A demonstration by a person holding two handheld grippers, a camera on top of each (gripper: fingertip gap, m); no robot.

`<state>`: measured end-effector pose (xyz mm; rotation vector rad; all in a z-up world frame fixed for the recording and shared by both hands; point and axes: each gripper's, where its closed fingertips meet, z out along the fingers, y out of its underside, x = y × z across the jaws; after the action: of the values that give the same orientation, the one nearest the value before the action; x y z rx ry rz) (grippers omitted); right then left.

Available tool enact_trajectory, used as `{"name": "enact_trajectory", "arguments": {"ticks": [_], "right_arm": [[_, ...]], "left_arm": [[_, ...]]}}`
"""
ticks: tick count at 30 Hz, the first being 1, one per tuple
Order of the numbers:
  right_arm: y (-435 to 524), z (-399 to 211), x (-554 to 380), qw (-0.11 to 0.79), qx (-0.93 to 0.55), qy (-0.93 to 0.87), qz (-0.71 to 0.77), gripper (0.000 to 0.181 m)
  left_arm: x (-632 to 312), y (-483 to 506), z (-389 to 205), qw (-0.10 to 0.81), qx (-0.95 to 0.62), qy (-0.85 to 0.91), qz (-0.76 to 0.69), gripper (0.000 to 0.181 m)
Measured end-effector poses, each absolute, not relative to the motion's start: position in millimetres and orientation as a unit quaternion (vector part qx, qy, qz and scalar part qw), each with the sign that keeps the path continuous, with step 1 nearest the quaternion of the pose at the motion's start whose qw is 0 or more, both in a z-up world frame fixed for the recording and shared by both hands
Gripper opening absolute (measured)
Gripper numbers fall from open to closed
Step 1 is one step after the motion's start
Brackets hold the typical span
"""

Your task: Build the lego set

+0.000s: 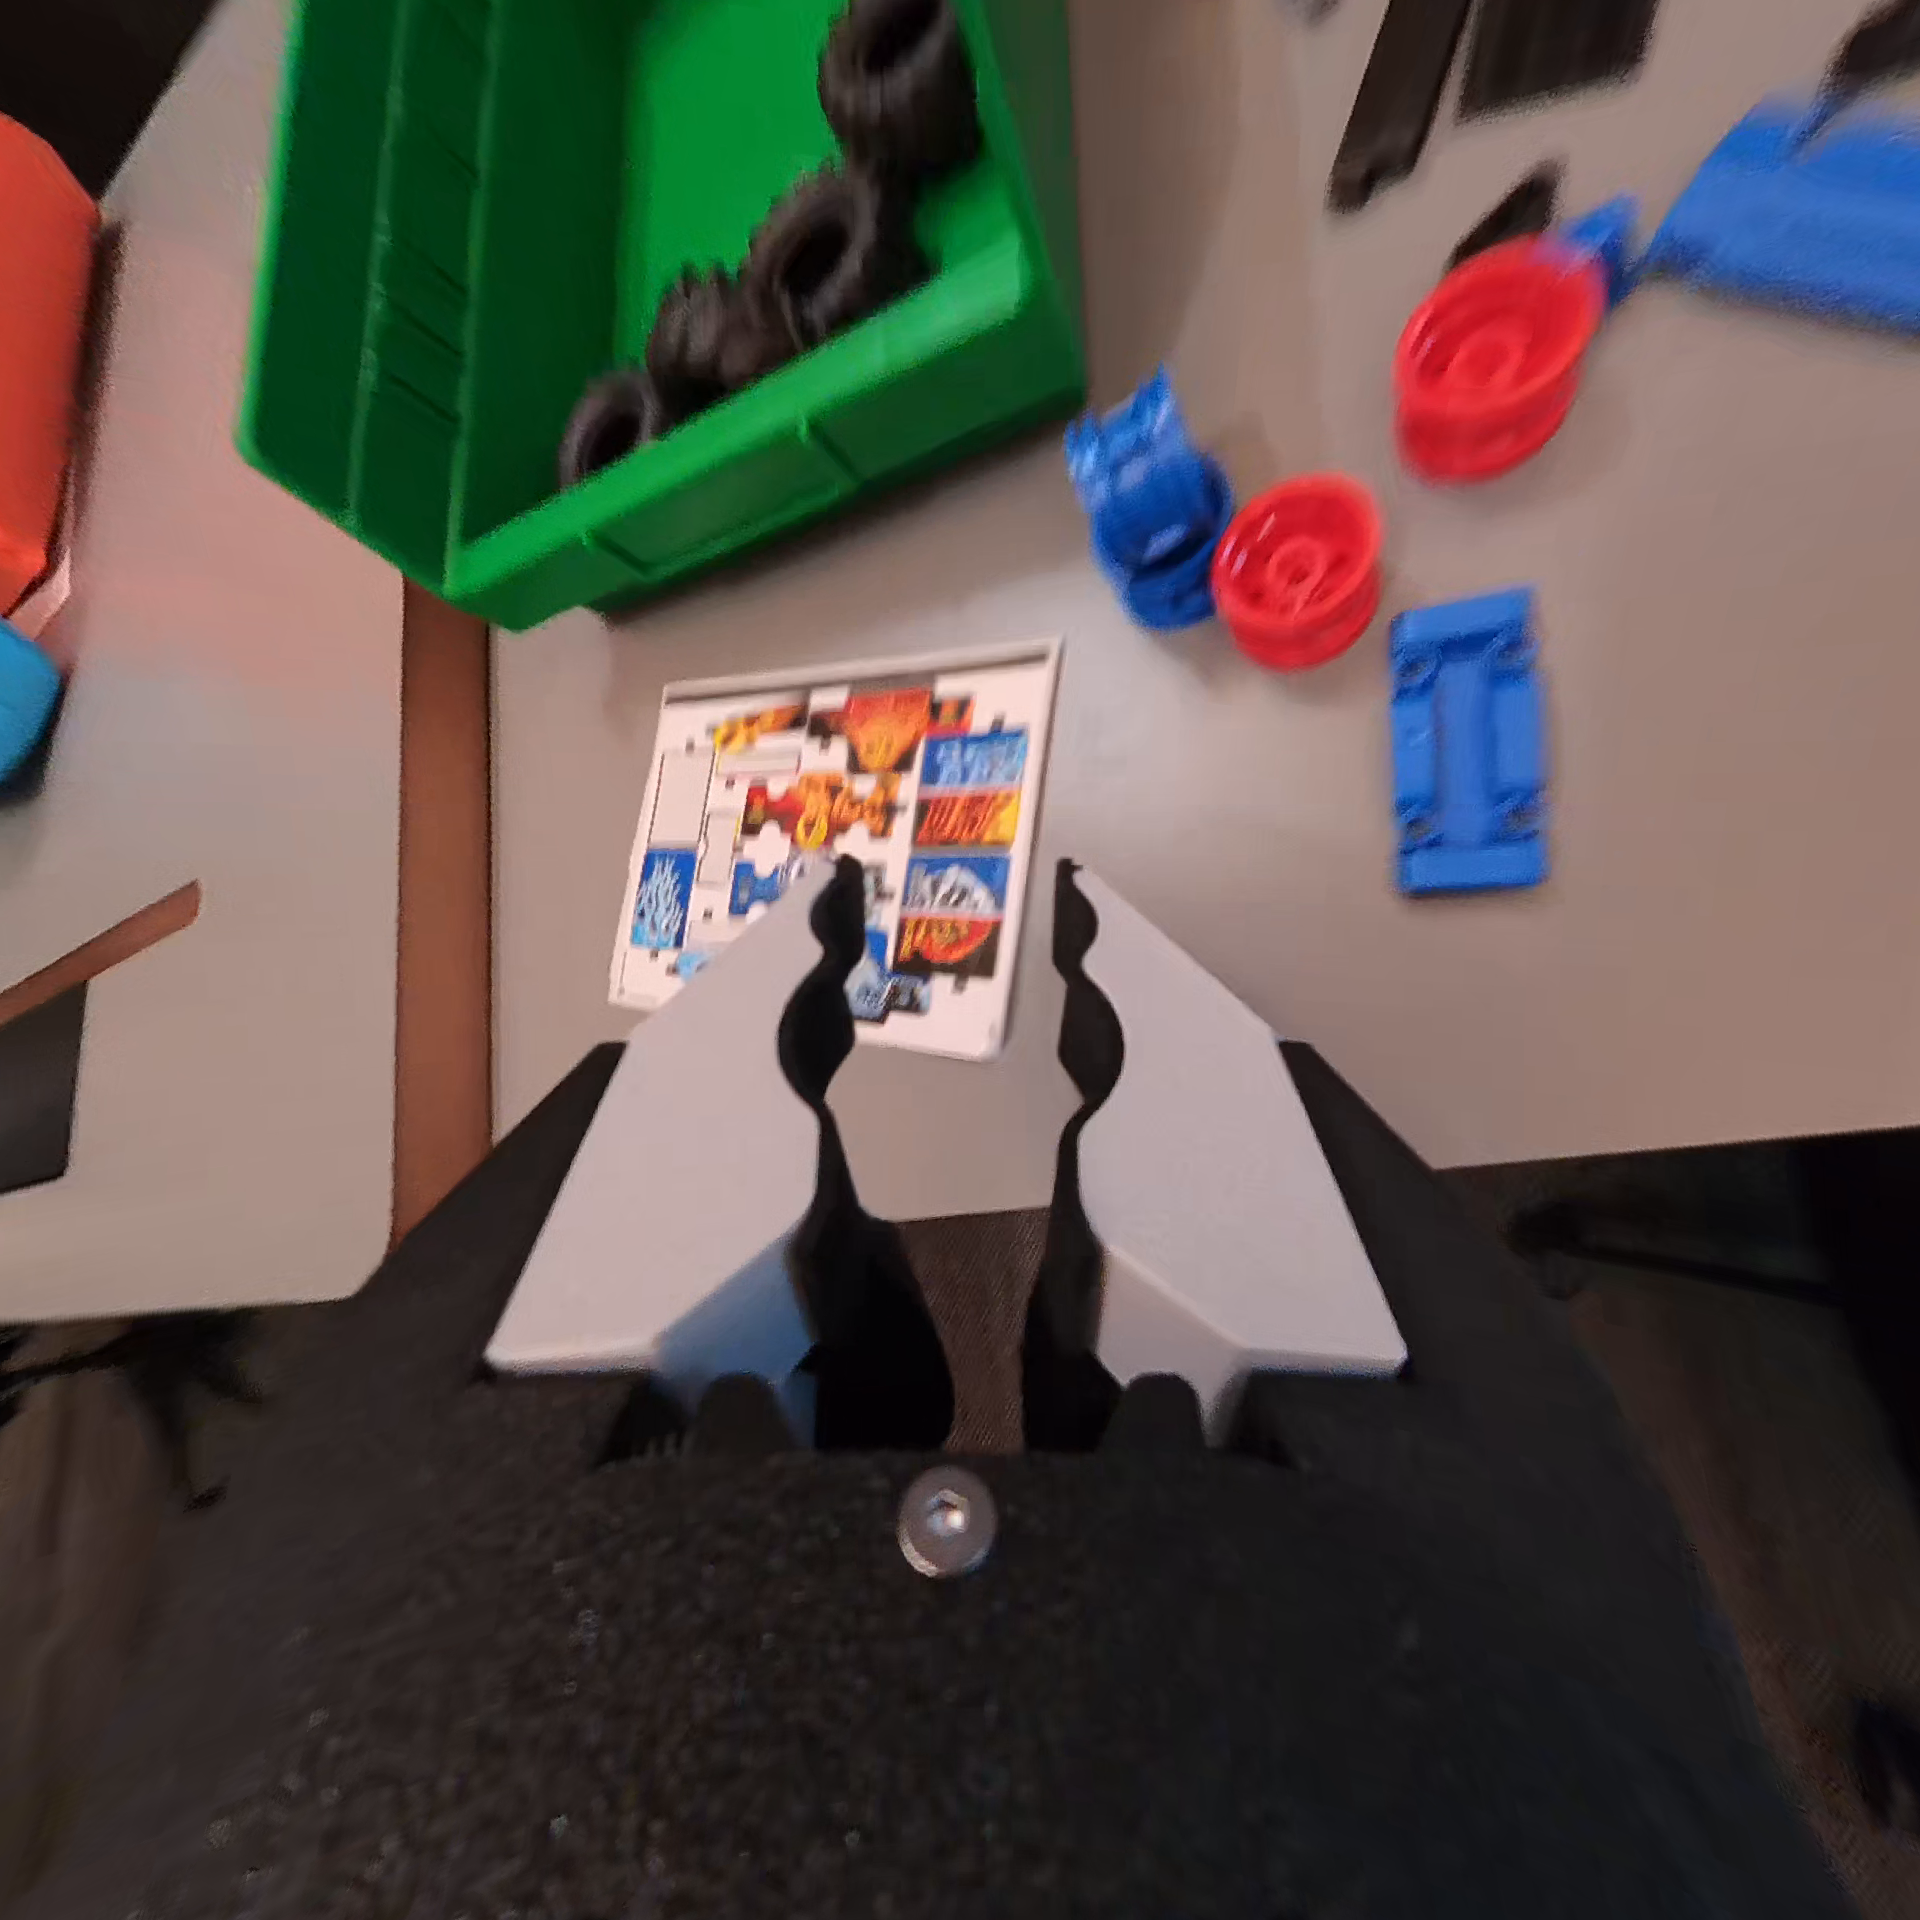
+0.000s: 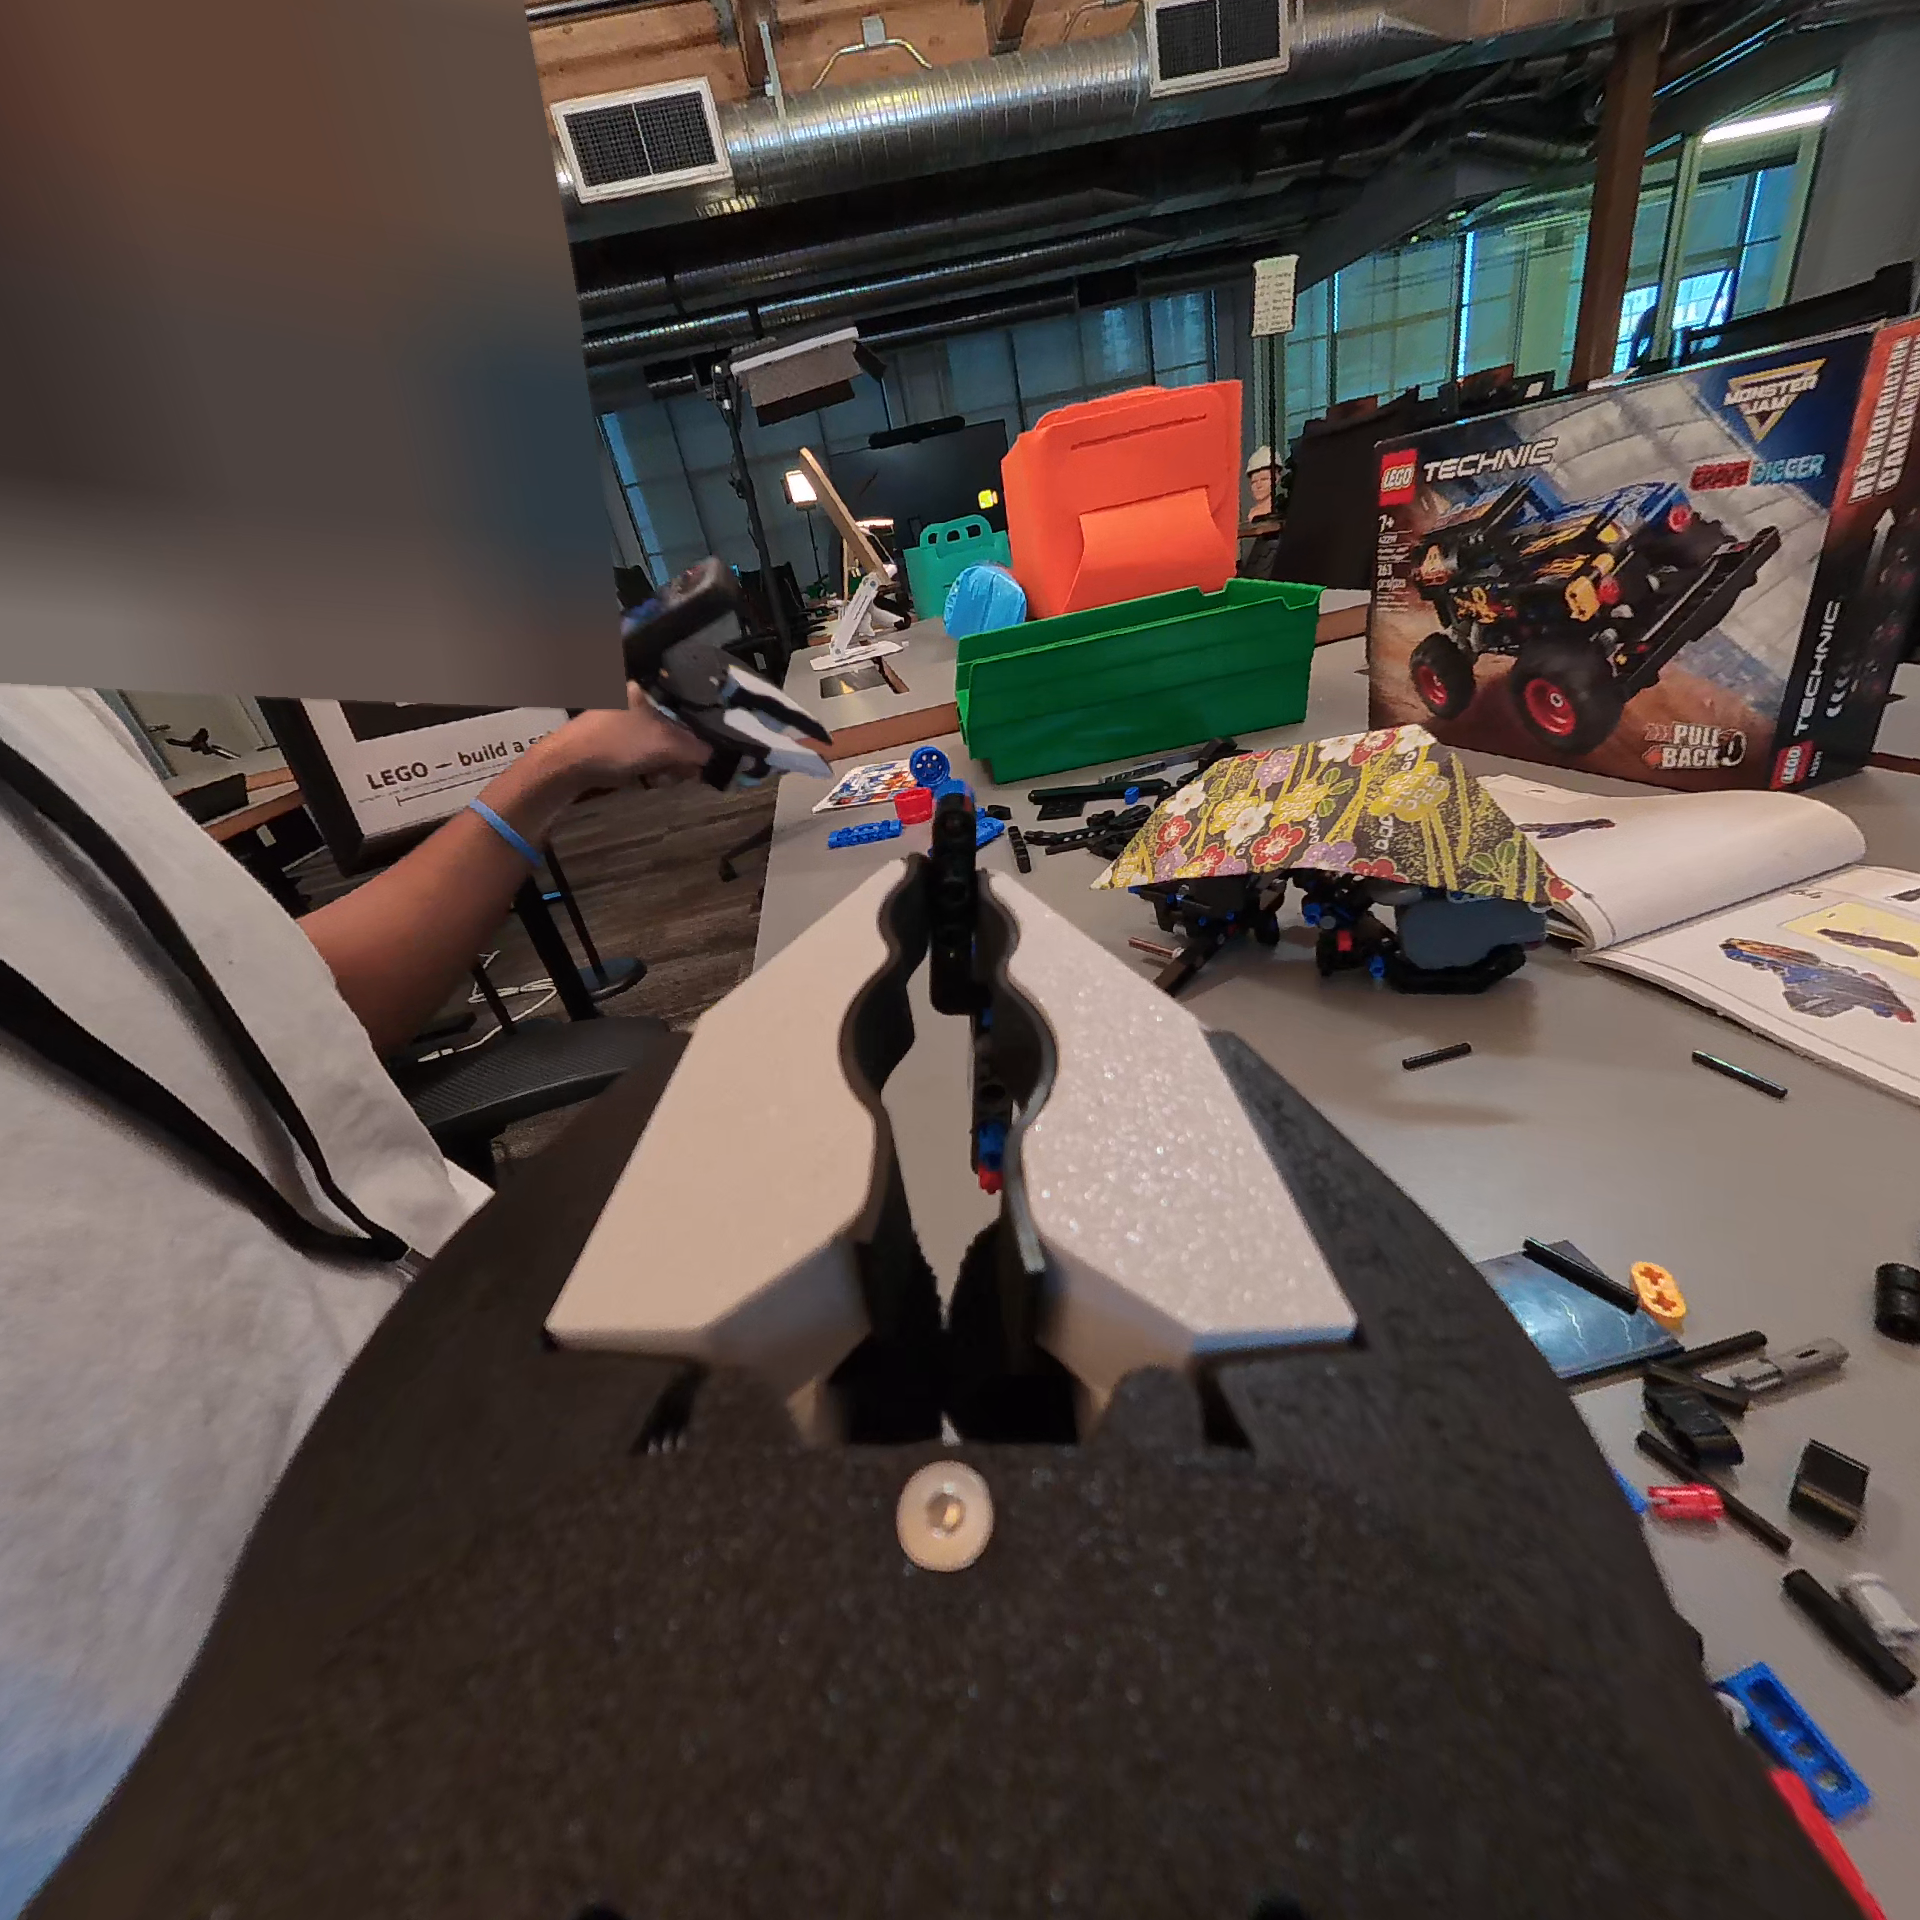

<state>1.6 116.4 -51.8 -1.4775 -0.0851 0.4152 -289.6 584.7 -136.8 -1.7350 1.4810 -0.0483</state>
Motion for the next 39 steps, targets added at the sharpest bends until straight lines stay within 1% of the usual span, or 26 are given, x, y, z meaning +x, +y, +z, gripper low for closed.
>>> {"name": "enact_trajectory", "arguments": {"ticks": [2, 3, 6, 8, 10, 11, 12, 14, 16, 19, 22, 24, 26, 33, 36, 38, 39], "right_arm": [[116, -51, 3, 0.721, -0.666, -0.036, 0.19, 0.006], [116, -50, 4, 0.721, -0.666, -0.033, 0.189, 0.006], [115, -48, 12, 0.73, -0.659, -0.018, 0.181, 0.006], [113, -45, 16, 0.737, -0.653, -0.011, 0.175, 0.006], [112, -44, 20, 0.74, -0.65, -0.003, 0.172, 0.006], [111, -43, 21, 0.742, -0.649, 0.001, 0.169, 0.006], [110, -43, 23, 0.744, -0.648, 0.004, 0.165, 0.006], [109, -42, 26, 0.747, -0.645, 0.009, 0.161, 0.006], [108, -40, 27, 0.749, -0.642, 0.01, 0.16, 0.006], [107, -40, 27, 0.75, -0.643, 0.009, 0.155, 0.006], [107, -40, 26, 0.75, -0.643, 0.007, 0.156, 0.006], [108, -40, 26, 0.75, -0.643, 0.008, 0.159, 0.007], [108, -40, 26, 0.75, -0.641, 0.008, 0.163, 0.007], [107, -38, 24, 0.751, -0.638, 0.005, 0.17, 0.006], [107, -37, 23, 0.751, -0.637, 0.002, 0.171, 0.006], [108, -37, 21, 0.75, -0.638, 0.0, 0.171, 0.007], [108, -37, 21, 0.75, -0.64, -0.002, 0.169, 0.007]], "left_arm": [[-265, 552, -111, 0.431, -0.672, 0.594, -0.098, 0.034], [-245, 523, -102, 0.421, -0.654, 0.61, -0.149, 0.035], [-175, 390, -80, 0.348, -0.526, 0.698, -0.339, 0.035], [-137, 305, -74, 0.299, -0.433, 0.739, -0.42, 0.031], [-103, 242, -83, 0.269, -0.368, 0.771, -0.444, 0.03], [-91, 215, -95, 0.241, -0.341, 0.795, -0.44, 0.03], [-78, 196, -110, 0.222, -0.323, 0.82, -0.418, 0.029], [-50, 176, -137, 0.211, -0.308, 0.848, -0.377, 0.026], [-36, 156, -158, 0.172, -0.296, 0.864, -0.368, 0.022], [-23, 142, -176, 0.137, -0.293, 0.87, -0.372, 0.021], [-17, 139, -184, 0.129, -0.292, 0.873, -0.369, 0.019], [-15, 140, -186, 0.138, -0.288, 0.876, -0.363, 0.013], [-16, 136, -183, 0.137, -0.28, 0.873, -0.374, 0.004], [-13, 134, -184, 0.125, -0.276, 0.877, -0.373, 0.002], [-23, 161, -172, 0.129, -0.265, 0.9, -0.321, 0.002], [-29, 203, -152, 0.154, -0.255, 0.923, -0.244, 0.002], [-36, 227, -143, 0.149, -0.255, 0.935, -0.196, 0.002]]}}
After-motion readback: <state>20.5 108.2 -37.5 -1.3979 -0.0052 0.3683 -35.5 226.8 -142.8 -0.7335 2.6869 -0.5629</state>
